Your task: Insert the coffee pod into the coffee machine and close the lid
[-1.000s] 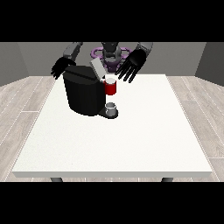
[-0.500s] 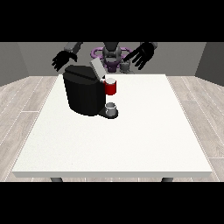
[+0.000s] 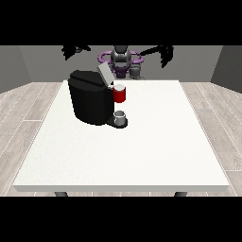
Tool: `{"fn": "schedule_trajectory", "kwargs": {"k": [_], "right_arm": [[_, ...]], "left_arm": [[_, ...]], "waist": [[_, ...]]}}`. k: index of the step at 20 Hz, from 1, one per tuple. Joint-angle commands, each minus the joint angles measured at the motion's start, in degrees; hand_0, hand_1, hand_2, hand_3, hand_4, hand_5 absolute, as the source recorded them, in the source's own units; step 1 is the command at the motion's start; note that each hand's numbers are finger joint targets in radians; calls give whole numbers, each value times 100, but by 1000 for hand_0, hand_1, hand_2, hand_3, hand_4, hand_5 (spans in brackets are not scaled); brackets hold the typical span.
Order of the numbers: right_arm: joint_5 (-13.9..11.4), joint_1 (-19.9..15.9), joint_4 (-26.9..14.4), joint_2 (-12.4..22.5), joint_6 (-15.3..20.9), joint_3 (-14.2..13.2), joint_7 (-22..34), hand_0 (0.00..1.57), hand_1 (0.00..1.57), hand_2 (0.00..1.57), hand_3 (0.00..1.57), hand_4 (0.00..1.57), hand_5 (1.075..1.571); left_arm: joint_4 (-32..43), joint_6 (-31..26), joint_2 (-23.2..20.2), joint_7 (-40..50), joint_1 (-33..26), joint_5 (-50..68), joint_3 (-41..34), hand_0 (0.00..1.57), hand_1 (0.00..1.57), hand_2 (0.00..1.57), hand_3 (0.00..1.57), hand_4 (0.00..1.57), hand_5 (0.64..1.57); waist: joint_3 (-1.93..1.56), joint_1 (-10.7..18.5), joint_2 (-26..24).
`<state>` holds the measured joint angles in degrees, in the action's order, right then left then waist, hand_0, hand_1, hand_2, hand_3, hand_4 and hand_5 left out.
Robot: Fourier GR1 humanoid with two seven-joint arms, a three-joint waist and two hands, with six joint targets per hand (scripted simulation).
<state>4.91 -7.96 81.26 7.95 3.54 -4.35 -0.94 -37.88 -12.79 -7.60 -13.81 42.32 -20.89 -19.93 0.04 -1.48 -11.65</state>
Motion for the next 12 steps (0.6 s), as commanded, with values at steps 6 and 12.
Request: {"fn": "schedule_trajectory", "kwargs": {"k": [6, 12], "right_arm": [[218, -718, 440, 168, -385, 107, 493, 0, 0, 0, 0, 0, 1571], [-323, -630, 54, 200, -335, 308, 125, 0, 0, 0, 0, 239, 1571]], "left_arm": [[-376, -344, 143, -228, -685, 630, -201, 0, 0, 0, 0, 0, 1571], [-951, -272, 743, 282, -989, 1118, 81, 0, 0, 0, 0, 140, 1571]], "waist": [[-3, 491, 143], [-6, 892, 63]]}}
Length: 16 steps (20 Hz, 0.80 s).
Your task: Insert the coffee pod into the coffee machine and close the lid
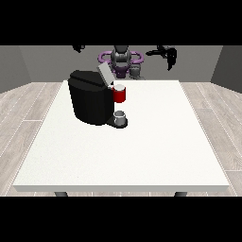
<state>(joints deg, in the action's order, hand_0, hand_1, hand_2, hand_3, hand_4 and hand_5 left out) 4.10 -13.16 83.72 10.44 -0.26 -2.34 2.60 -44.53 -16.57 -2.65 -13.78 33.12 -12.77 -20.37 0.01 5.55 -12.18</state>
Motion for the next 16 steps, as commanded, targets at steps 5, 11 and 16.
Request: {"fn": "schedule_trajectory", "kwargs": {"k": [5, 11, 16], "right_arm": [[-426, -88, -130, -116, -36, 344, -124, 0, 0, 0, 0, 0, 1571], [20, -613, -877, 47, -397, -229, -422, 0, 0, 0, 0, 0, 1571], [149, -891, -1180, 39, -479, -386, -331, 0, 0, 0, 0, 0, 1571]], "left_arm": [[-928, -302, -124, 135, -803, 466, 173, 0, 0, 0, 0, 88, 1571], [-1892, 11, 242, 807, -819, 730, 578, 0, 0, 0, 0, 0, 1571], [-2444, 82, 81, 815, -1348, 1143, 687, 0, 0, 0, 0, 0, 1571]], "waist": [[-1, 225, 166], [-4, 419, 633], [-2, 226, 844]]}}
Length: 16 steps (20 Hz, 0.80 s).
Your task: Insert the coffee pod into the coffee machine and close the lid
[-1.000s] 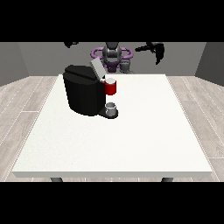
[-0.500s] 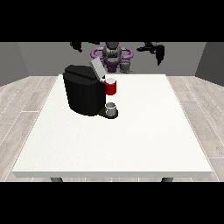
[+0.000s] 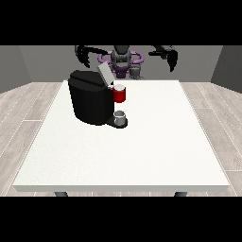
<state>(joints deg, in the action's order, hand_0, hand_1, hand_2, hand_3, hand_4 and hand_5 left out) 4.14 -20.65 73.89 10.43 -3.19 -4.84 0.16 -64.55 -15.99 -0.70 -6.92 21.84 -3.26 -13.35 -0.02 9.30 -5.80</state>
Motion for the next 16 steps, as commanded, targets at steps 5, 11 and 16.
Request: {"fn": "schedule_trajectory", "kwargs": {"k": [5, 11, 16], "right_arm": [[-51, -713, -600, -166, 64, -65, -167, 0, 0, 0, 0, 0, 1571], [-316, -1135, -951, -125, 91, -3, -255, 0, 0, 0, 0, 0, 1571], [-351, -1228, -1144, -14, -149, -13, -276, 0, 0, 0, 0, 0, 1571]], "left_arm": [[-833, 324, -74, 250, -381, 65, 334, 0, 0, 0, 0, 0, 1571], [-1182, 148, -340, 423, -504, 420, 238, 0, 0, 0, 0, 0, 1571], [-1439, 207, -470, 484, -663, 544, 203, 0, 0, 0, 0, 0, 1571]], "waist": [[1, -139, 512], [1, -146, 717], [2, -220, 718]]}}
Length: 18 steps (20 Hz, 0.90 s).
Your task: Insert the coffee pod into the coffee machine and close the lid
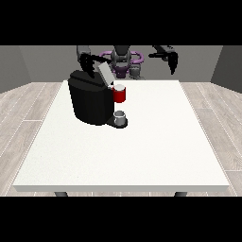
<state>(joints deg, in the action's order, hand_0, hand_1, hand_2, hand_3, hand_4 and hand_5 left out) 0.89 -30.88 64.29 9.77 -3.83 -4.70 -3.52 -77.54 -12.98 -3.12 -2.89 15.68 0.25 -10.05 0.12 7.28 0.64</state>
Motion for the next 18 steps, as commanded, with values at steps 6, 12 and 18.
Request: {"fn": "schedule_trajectory", "kwargs": {"k": [6, 12, 18], "right_arm": [[-132, -546, -466, 51, -39, -38, 49, 0, 0, 0, 0, 0, 1571], [-213, -677, -492, -102, -28, 75, -3, 0, 0, 0, 0, 0, 1571], [-305, -1045, -614, -181, 67, 106, 59, 0, 0, 0, 0, 77, 1571]], "left_arm": [[-205, -61, -249, -77, -2, 250, -79, 0, 0, 0, 0, 124, 1571], [-119, 156, -158, -330, -251, 36, 48, 0, 0, 0, 0, 0, 1571], [-7, 43, -466, -44, 176, 281, -158, 0, 0, 0, 0, 0, 1571]], "waist": [[-12, 43, 310], [-12, 14, 336], [-12, 33, 459]]}}
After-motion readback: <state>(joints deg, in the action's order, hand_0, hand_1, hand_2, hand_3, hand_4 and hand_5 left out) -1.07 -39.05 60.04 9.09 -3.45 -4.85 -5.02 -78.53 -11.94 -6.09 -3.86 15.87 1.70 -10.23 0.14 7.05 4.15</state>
